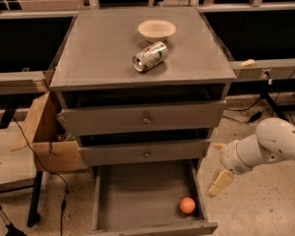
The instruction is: Pick orange from bottom drawer and place on counter
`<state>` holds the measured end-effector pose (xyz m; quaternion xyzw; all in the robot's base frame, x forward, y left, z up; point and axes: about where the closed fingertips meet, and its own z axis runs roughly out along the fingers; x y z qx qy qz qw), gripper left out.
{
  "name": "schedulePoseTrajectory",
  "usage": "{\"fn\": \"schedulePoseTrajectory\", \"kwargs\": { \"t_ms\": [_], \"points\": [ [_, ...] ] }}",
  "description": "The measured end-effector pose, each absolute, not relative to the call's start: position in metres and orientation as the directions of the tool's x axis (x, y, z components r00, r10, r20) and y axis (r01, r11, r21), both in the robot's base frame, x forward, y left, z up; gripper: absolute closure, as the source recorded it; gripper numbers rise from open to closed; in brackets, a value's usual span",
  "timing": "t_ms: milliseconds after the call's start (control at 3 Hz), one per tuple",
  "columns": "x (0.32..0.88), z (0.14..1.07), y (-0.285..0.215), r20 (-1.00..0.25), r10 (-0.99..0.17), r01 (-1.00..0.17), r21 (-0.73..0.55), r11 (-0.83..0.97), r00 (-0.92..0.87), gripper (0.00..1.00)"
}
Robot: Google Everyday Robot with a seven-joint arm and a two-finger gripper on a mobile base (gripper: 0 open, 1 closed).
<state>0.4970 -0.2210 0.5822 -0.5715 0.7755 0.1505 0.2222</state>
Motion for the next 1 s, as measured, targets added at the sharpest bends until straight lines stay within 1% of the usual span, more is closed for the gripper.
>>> {"fn": "schedulePoseTrajectory", "kwargs": {
  "t_ms": [333, 667, 1000],
  "points": [
    [0.497, 0.582, -0.220, -0.517, -0.820, -0.954, -0.021, 0.299, -0.246, 0.00],
    [0.504, 0.566, -0.212, -0.494, -0.848, -0.968, -0.047, 0.245, -0.191, 0.00],
    [0.526, 0.520, -0.206, -0.483, -0.868, -0.985, -0.057, 0.163, -0.116, 0.00]
  ]
}}
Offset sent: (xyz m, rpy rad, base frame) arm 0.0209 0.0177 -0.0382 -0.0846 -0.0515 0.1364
